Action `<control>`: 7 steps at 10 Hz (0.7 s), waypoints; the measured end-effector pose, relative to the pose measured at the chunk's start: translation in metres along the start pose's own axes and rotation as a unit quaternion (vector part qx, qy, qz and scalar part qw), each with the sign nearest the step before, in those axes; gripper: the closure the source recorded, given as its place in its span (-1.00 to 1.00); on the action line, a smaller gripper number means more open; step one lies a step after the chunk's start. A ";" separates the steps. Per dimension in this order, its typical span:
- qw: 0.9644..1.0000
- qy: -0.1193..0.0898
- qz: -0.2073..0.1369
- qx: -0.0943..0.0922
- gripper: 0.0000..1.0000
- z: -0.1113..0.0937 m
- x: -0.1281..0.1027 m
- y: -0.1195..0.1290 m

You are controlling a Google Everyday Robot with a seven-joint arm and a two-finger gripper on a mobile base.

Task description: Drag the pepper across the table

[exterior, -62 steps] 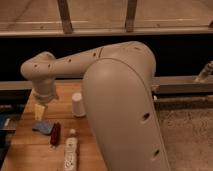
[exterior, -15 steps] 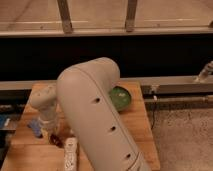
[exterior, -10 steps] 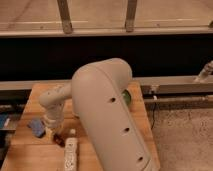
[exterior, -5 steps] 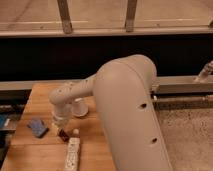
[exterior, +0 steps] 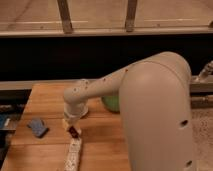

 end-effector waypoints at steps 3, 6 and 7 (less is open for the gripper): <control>0.999 -0.013 0.051 0.006 1.00 -0.016 0.038 -0.029; 0.996 -0.020 0.084 -0.006 1.00 -0.015 0.067 -0.047; 0.995 -0.025 0.094 -0.012 1.00 -0.014 0.077 -0.055</control>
